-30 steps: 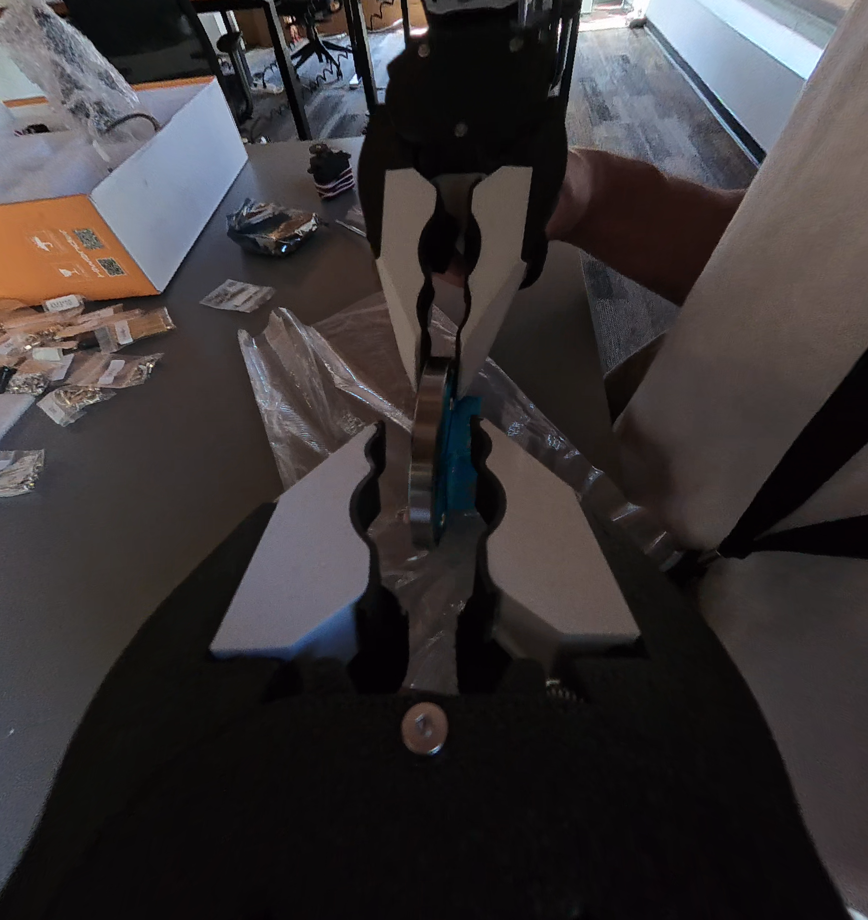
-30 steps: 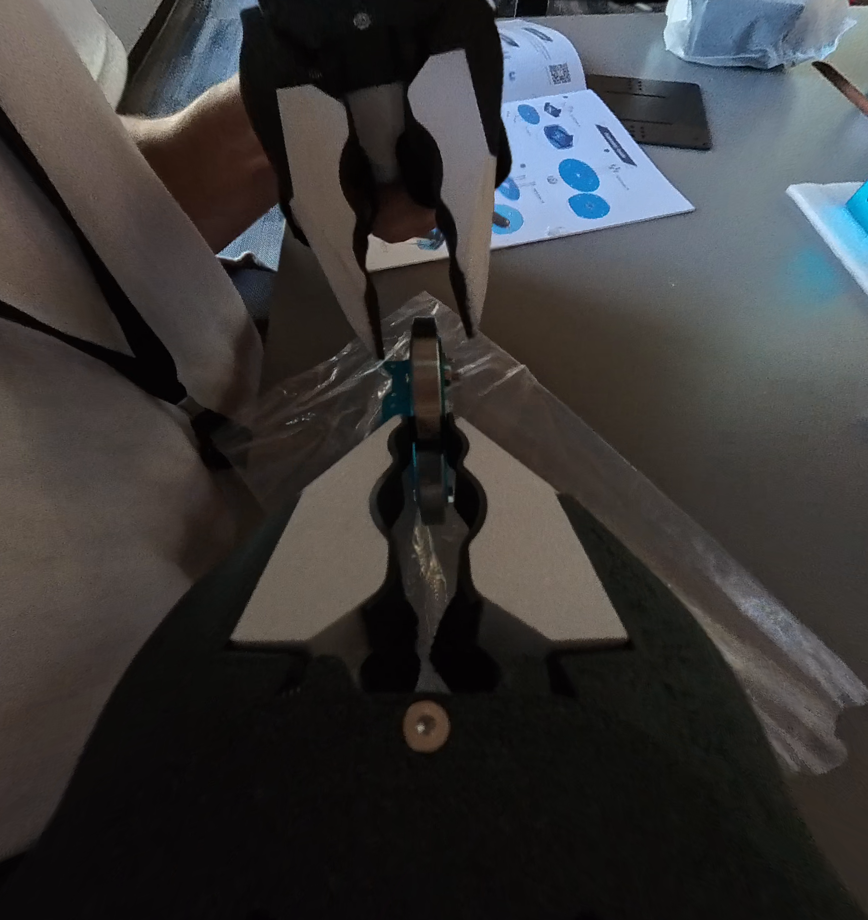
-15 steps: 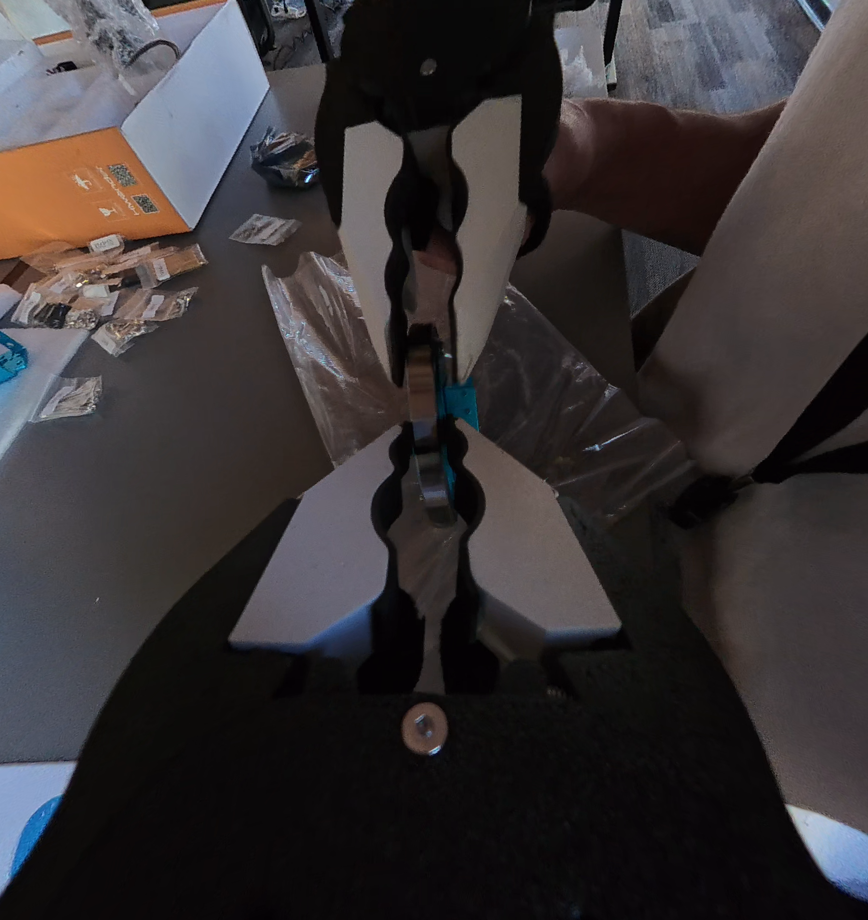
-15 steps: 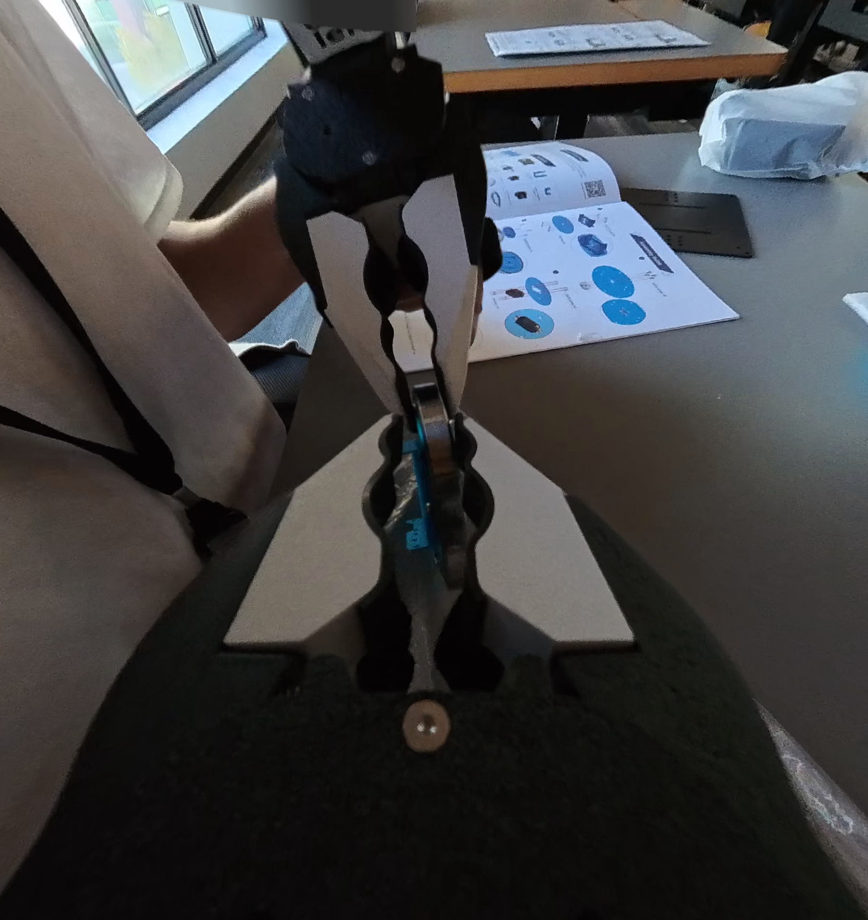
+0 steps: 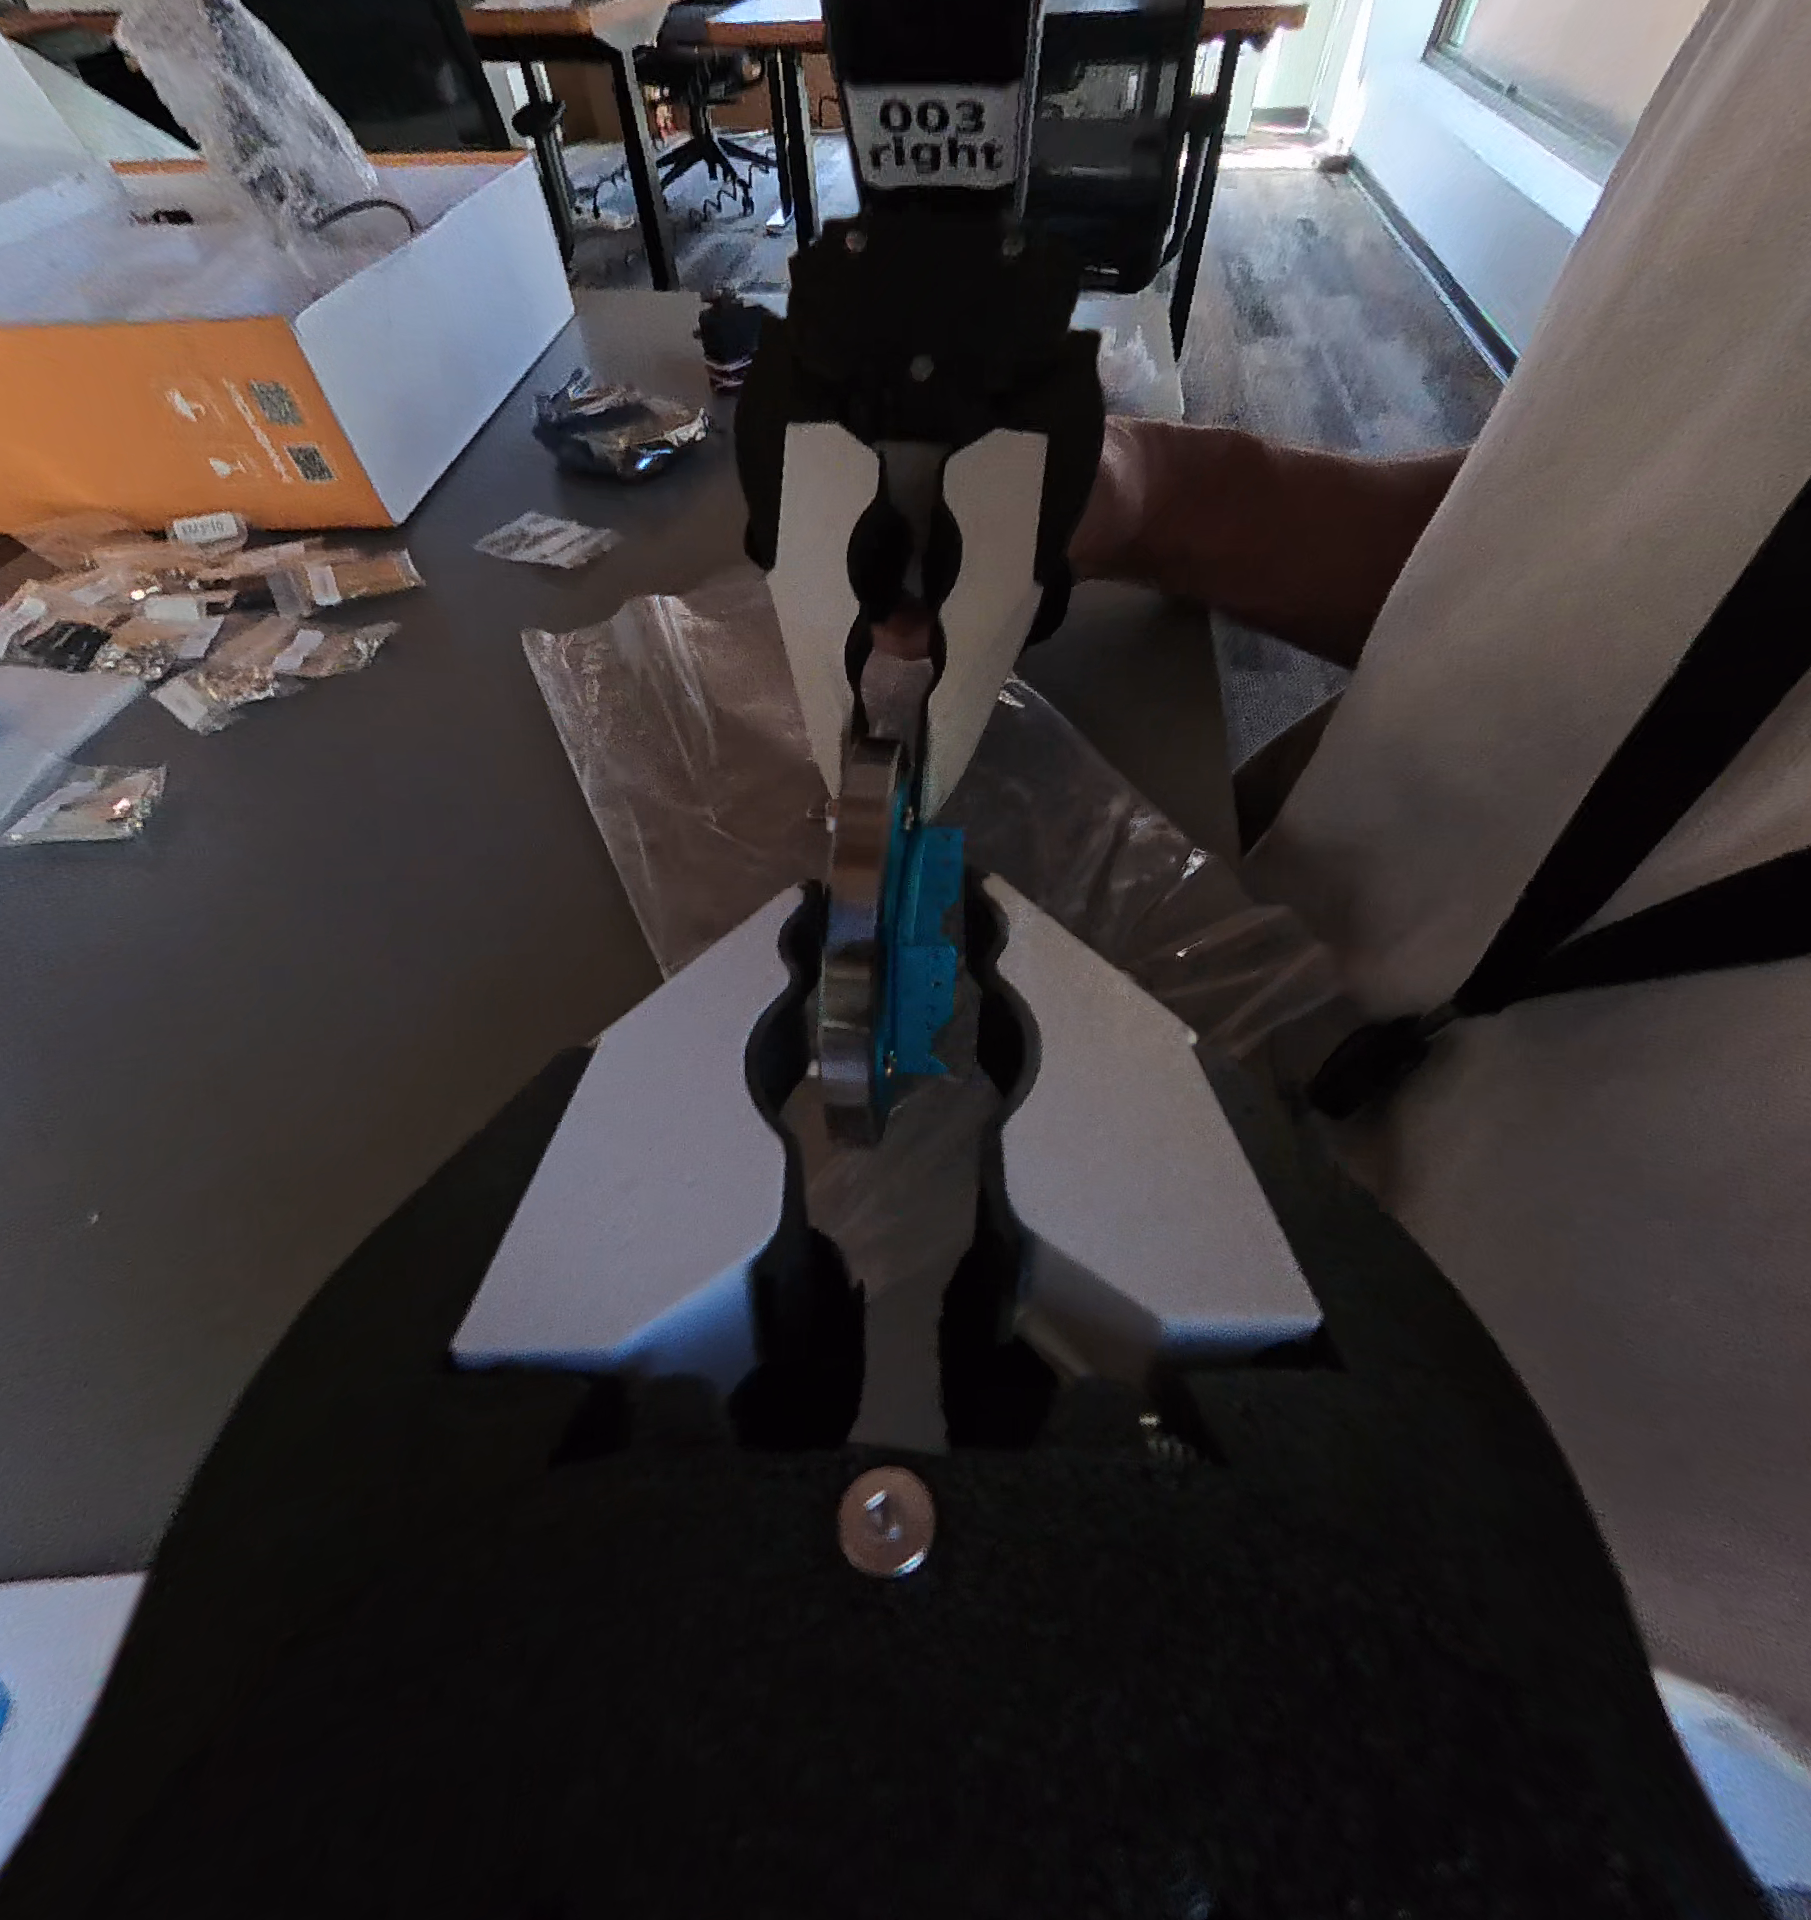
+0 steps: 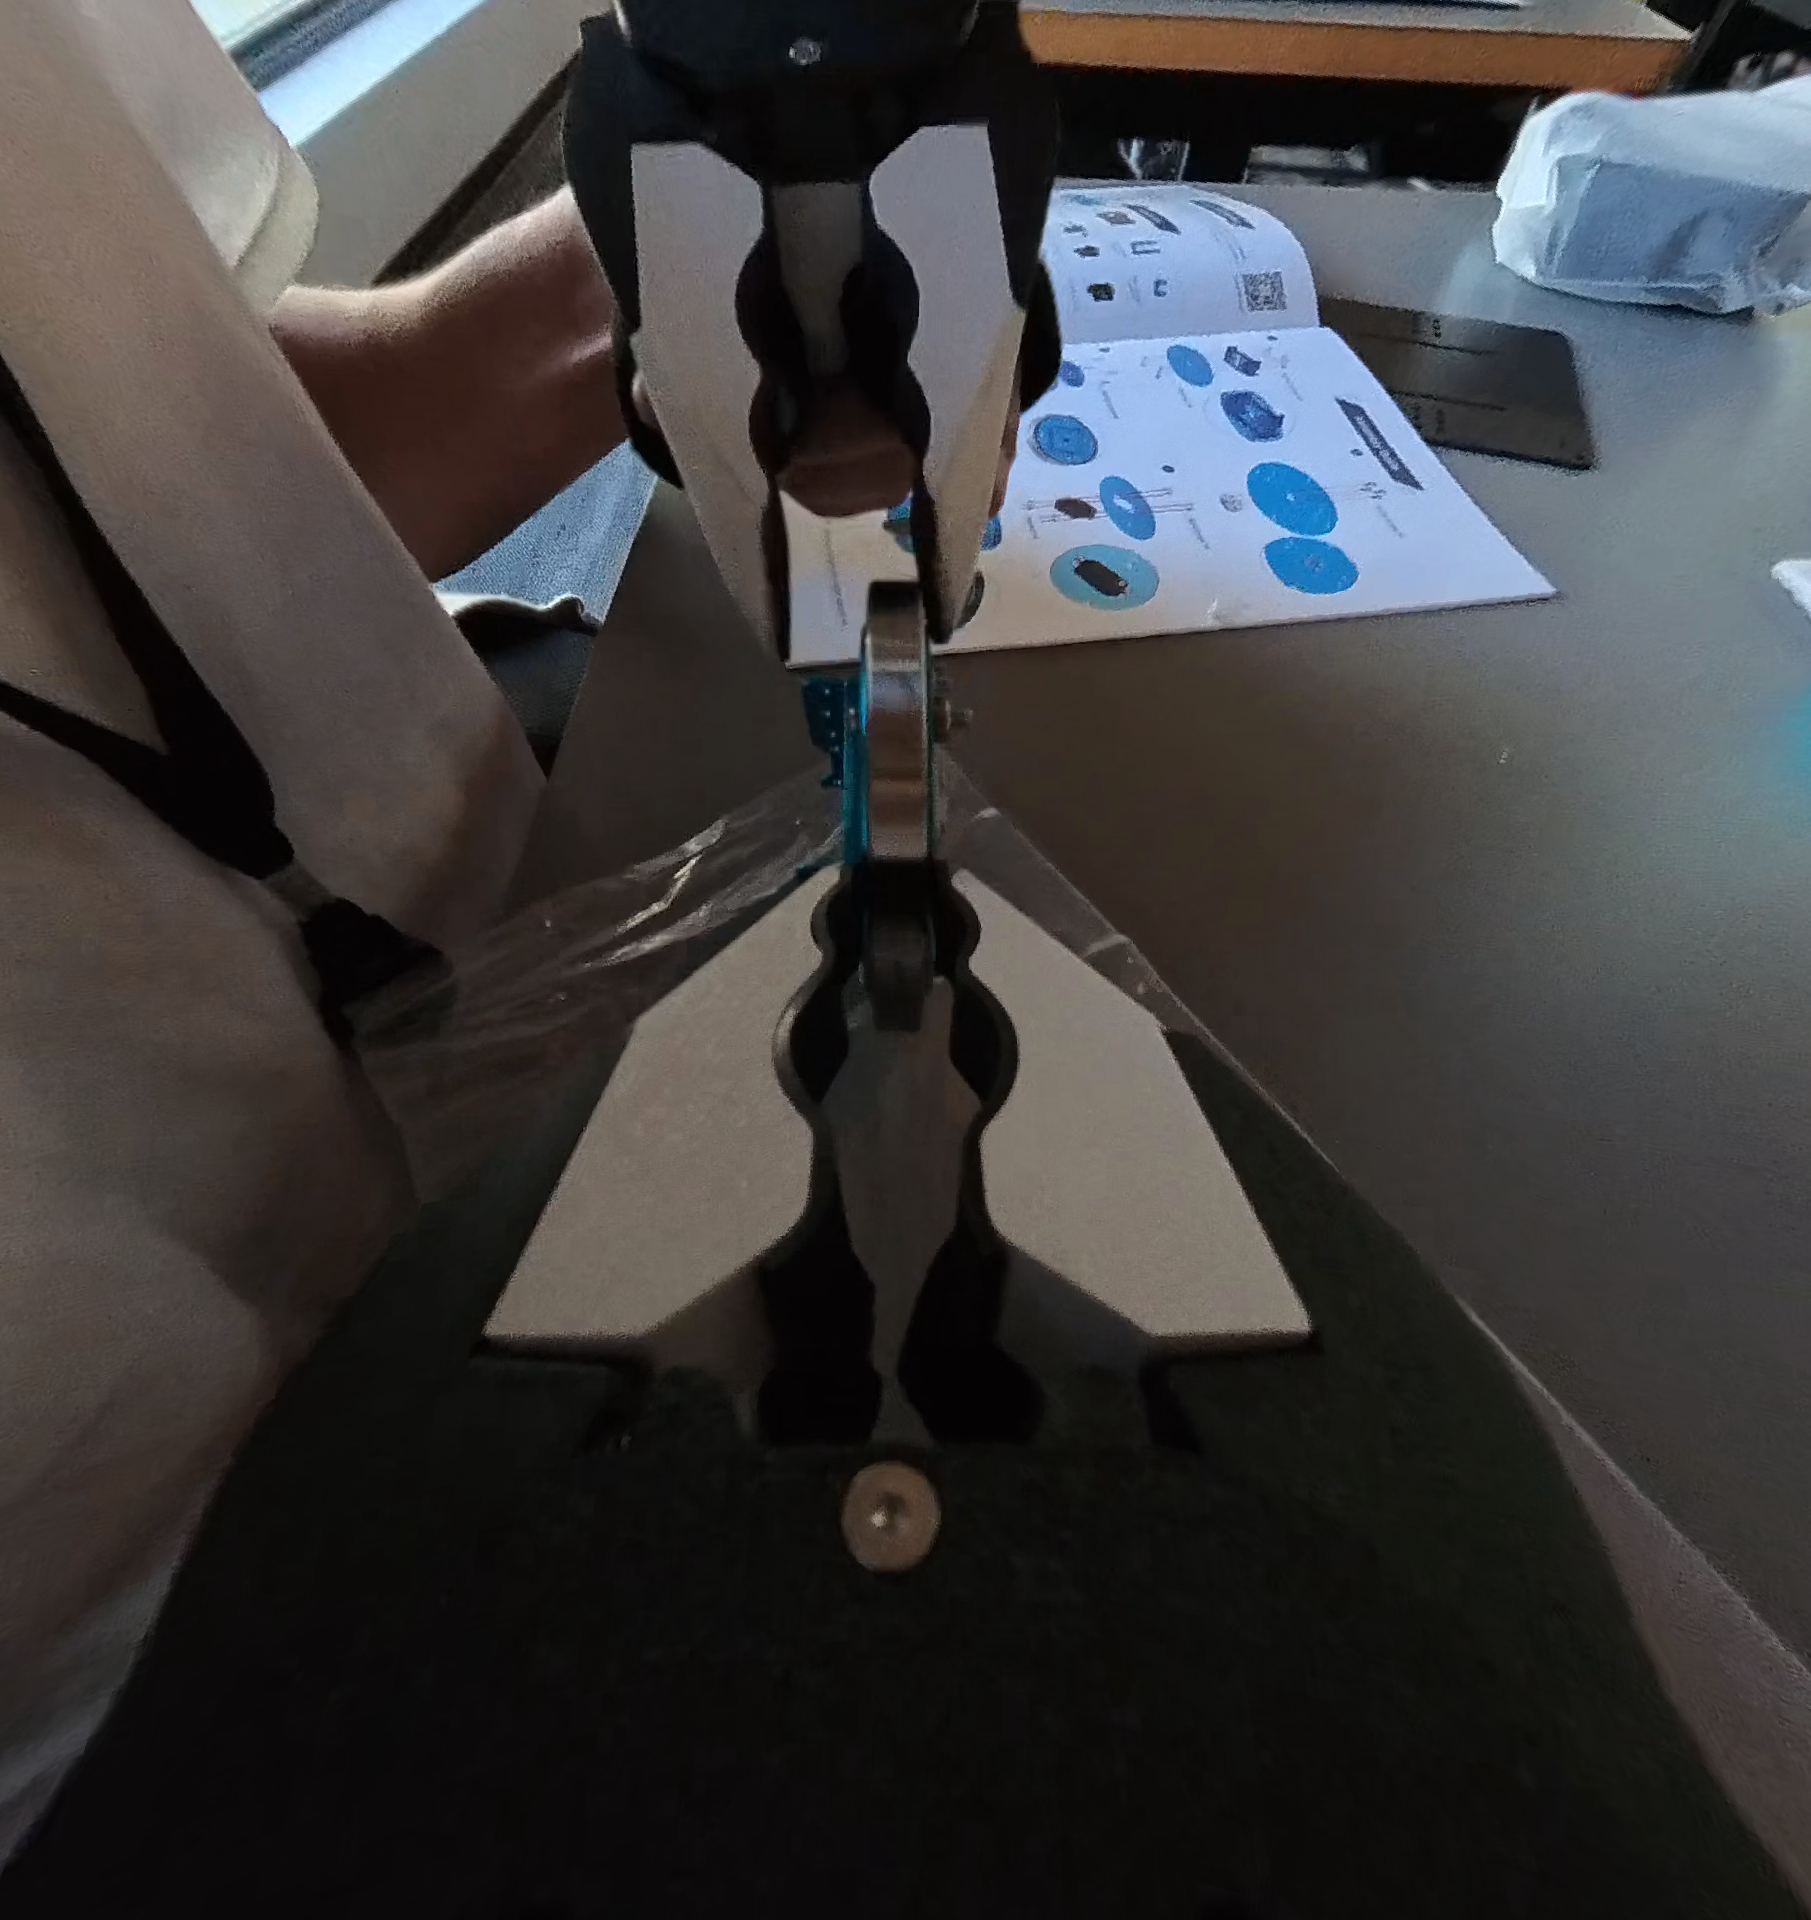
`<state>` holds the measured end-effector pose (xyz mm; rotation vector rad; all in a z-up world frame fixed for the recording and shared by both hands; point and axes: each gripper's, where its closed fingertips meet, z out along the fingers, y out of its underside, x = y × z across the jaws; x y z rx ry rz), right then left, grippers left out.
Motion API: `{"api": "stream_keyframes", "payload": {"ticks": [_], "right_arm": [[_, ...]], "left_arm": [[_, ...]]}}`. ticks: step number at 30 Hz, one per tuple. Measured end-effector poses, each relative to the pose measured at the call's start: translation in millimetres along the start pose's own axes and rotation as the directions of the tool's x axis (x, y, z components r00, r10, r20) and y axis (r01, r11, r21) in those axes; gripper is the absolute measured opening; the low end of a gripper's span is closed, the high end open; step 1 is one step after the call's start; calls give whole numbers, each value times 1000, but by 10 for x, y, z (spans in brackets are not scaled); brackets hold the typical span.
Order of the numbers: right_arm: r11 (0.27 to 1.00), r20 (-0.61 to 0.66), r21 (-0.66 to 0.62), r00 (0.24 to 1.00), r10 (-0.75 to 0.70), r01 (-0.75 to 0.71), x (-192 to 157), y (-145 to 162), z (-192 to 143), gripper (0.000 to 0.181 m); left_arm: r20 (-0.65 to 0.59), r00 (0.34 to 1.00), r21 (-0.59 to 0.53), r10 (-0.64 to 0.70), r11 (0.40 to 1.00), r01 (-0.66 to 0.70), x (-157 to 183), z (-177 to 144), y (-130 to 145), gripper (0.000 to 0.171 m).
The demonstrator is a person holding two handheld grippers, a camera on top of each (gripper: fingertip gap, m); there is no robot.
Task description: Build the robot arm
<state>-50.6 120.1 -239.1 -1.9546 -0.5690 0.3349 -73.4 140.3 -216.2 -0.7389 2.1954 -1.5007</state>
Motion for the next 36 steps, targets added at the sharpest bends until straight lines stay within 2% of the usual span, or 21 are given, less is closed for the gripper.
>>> {"api": "stream_keyframes", "payload": {"ticks": [3, 6, 9, 11, 13, 19, 23, 26, 32, 36], "right_arm": [[1000, -35, 13, 999, -5, 6, 30, -74, -6, 12], [1000, -71, 4, 997, -16, 16, 49, -129, -84, 12], [999, -116, -35, 993, -34, 30, 90, -132, -218, 12], [999, -129, -29, 991, -25, 22, 111, -124, -310, 12], [1000, -146, -19, 989, -11, 8, 140, -97, -387, 12], [1000, -151, 13, 988, 20, -18, 172, 0, -464, 12], [999, -137, 40, 990, 31, -26, 176, 12, -486, 12], [999, -127, 44, 991, 34, -29, 180, 27, -515, 12], [997, -130, 72, 992, -3, 12, 185, -31, -655, 12], [998, -136, 54, 991, 19, -11, 196, 118, -680, 12]], "left_arm": [[27, 1000, -32, -7, 999, 8, -56, 86, 59, 27], [25, 999, 59, -24, 998, 23, -86, 149, -143, 20], [36, 999, 39, 14, 999, -15, -133, 277, -193, 13], [32, 999, 45, 42, 998, -43, -146, 343, -223, 16], [23, 999, 56, 28, 998, -30, -180, 390, -254, 26], [-49, 999, -17, -19, 1000, 18, -216, 577, -86, 31], [-87, 993, -12, -83, 997, 82, -195, 654, -85, 18], [-109, 986, -13, -126, 992, 125, -188, 683, -108, 18], [-99, 995, -37, -2, 999, -2, -156, 714, -266, 15], [-98, 992, -103, 85, 990, -95, -144, 816, -204, 14]]}}
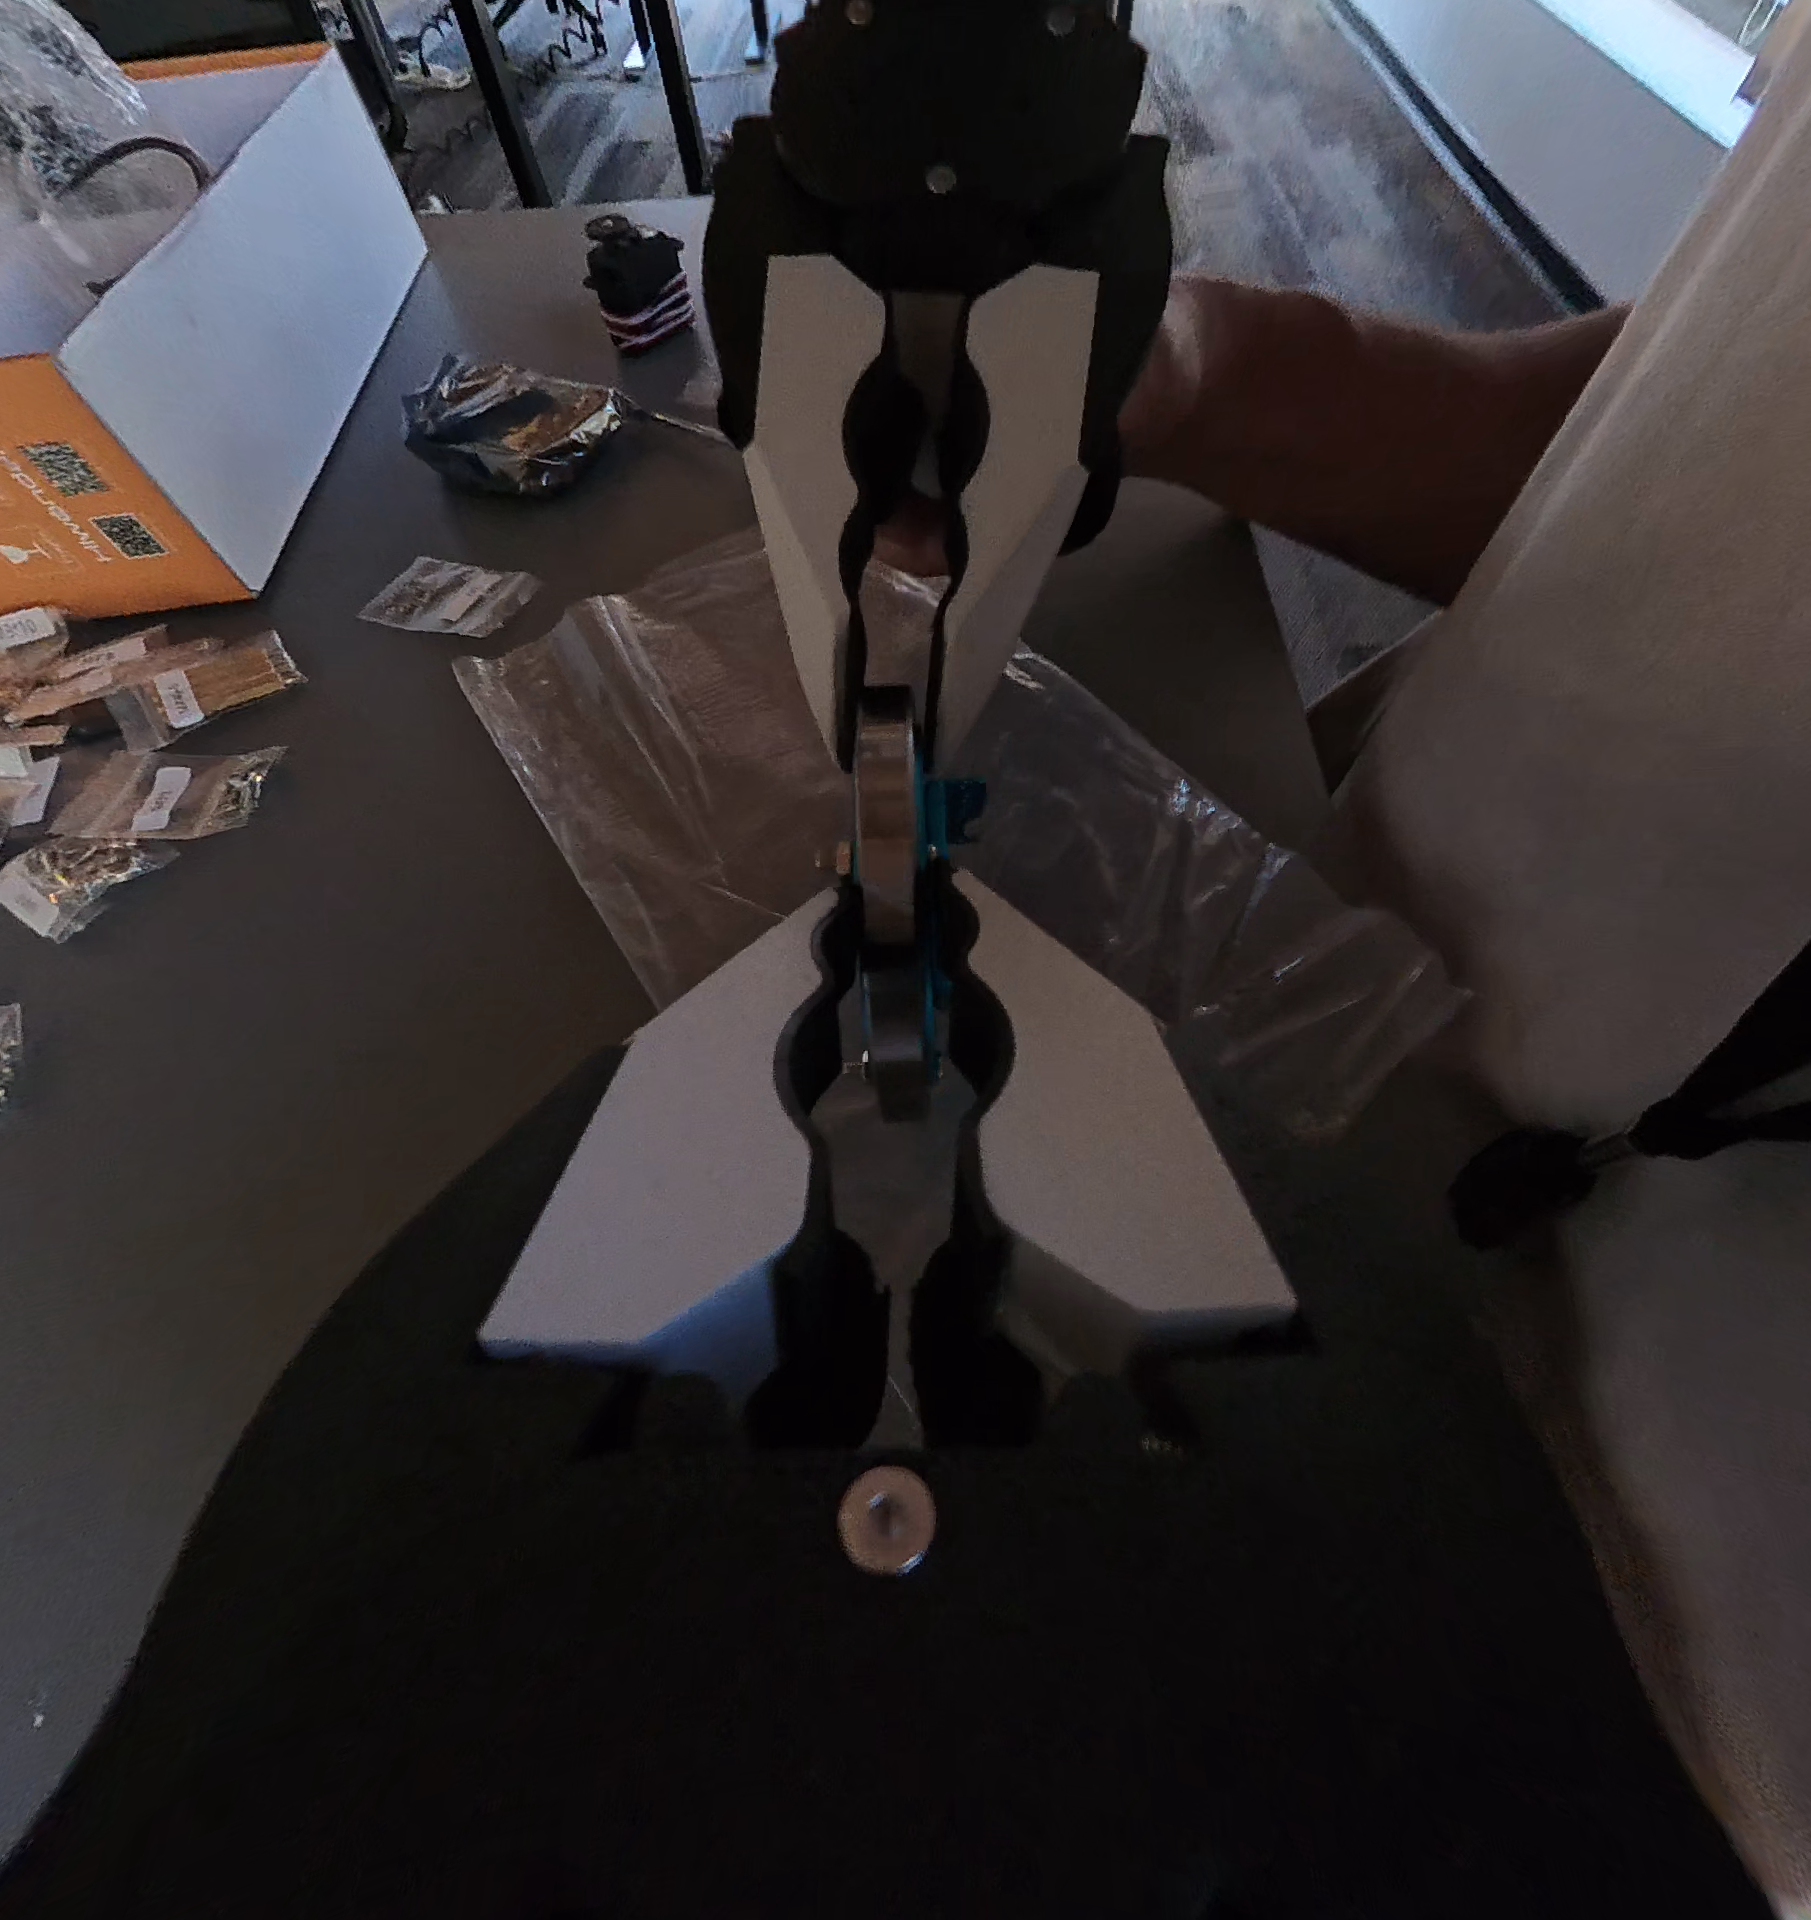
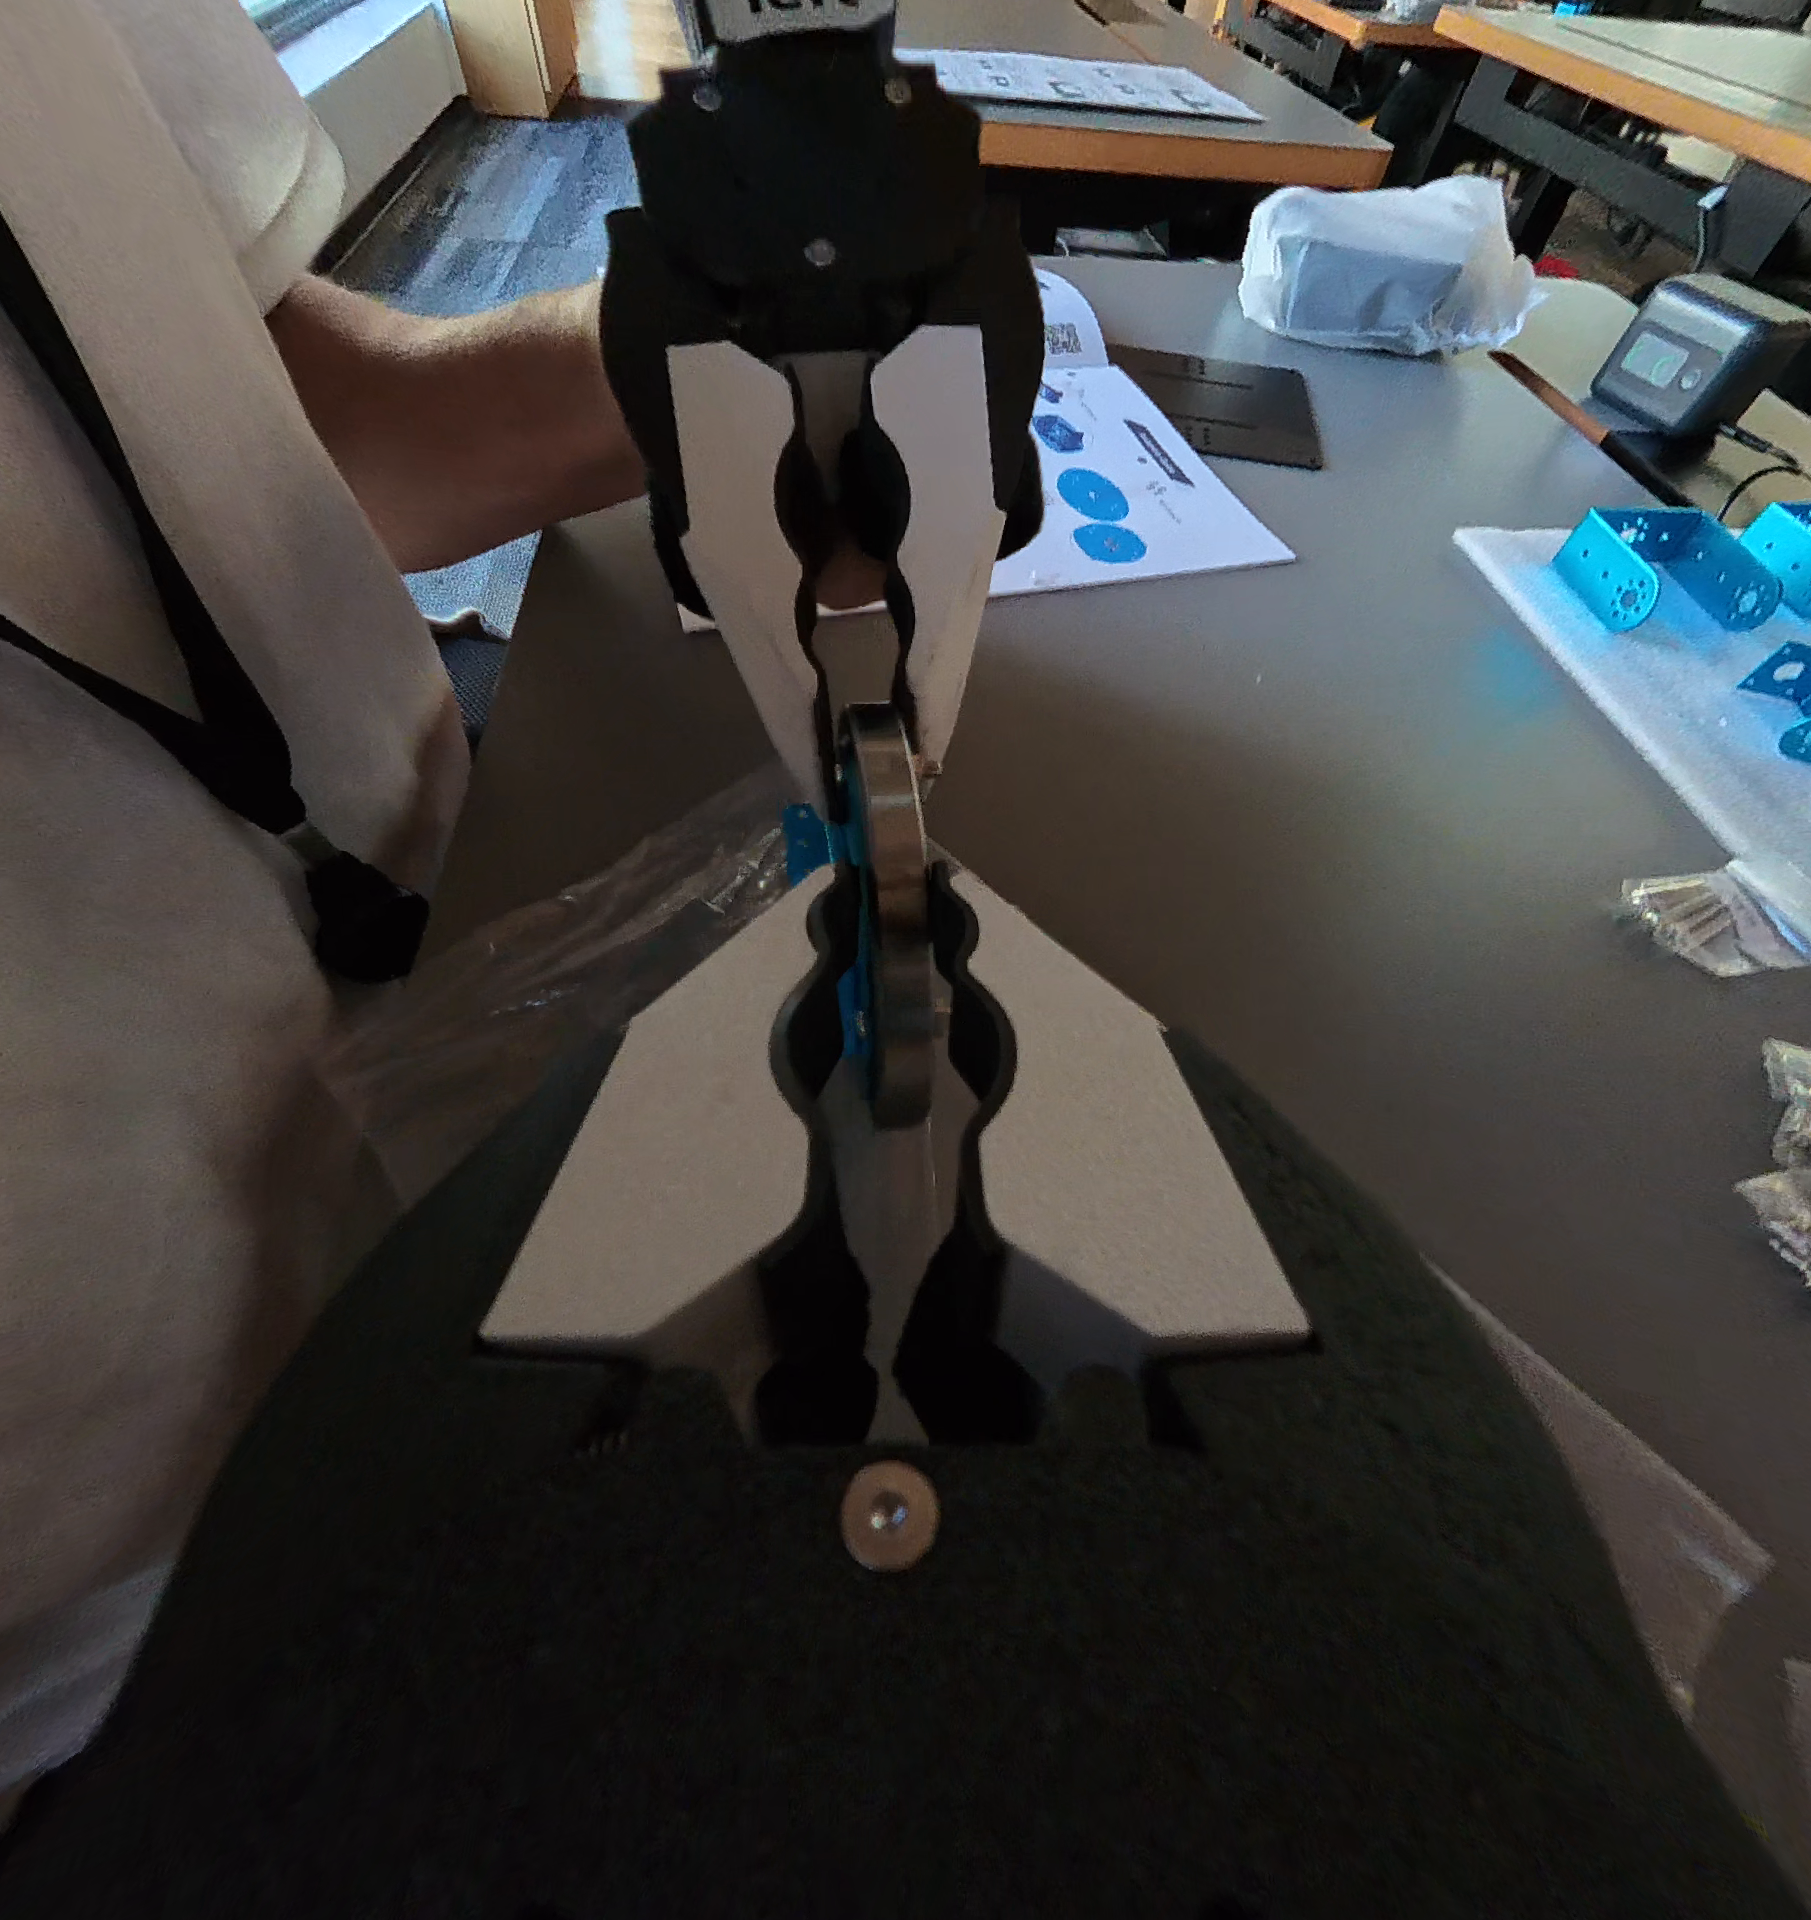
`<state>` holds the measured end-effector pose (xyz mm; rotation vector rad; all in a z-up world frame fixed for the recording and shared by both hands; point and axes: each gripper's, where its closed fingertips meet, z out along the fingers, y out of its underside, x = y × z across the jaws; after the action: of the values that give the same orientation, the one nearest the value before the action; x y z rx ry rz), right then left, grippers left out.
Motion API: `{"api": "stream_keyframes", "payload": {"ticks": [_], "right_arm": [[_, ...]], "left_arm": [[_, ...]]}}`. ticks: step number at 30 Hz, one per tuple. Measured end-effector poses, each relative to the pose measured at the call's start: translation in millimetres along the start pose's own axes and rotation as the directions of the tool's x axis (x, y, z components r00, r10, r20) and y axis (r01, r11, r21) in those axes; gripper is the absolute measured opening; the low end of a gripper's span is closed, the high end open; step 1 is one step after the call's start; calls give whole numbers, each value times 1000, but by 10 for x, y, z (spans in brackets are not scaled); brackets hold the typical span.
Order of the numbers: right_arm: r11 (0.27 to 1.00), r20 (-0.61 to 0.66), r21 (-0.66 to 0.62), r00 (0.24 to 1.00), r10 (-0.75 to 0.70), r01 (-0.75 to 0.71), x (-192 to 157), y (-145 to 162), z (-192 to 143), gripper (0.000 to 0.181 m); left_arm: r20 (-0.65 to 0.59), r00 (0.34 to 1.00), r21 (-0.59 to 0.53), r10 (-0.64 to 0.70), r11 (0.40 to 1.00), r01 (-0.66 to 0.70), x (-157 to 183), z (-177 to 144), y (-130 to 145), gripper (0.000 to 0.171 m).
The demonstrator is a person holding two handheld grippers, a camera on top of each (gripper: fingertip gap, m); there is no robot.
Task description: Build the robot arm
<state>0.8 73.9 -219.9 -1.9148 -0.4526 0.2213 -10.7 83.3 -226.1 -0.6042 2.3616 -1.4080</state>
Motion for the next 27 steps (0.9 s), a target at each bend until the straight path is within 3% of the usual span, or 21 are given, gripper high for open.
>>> {"api": "stream_keyframes", "payload": {"ticks": [10, 14, 23, 25, 27], "right_arm": [[995, 11, 40, 996, 87, -87, -160, 67, -109, 13], [979, 103, -20, 973, 206, -205, -238, -16, -81, 37], [958, 91, -269, 988, 127, -99, -315, -9, 25, 37], [967, 89, -242, 990, 108, -84, -320, -96, -25, 36], [986, 109, -138, 989, 104, -89, -336, -289, -93, 24]], "left_arm": [[-31, 999, 63, -24, 998, 25, 152, 91, -53, 15], [-12, 1000, 69, -15, 998, 15, 130, 98, -56, 14], [-25, 1000, 61, 11, 998, -9, 170, 134, -76, 14], [-29, 1000, 64, 7, 998, -5, 173, 129, -72, 14], [-26, 1000, 64, 16, 998, -14, 184, 132, -73, 14]]}}
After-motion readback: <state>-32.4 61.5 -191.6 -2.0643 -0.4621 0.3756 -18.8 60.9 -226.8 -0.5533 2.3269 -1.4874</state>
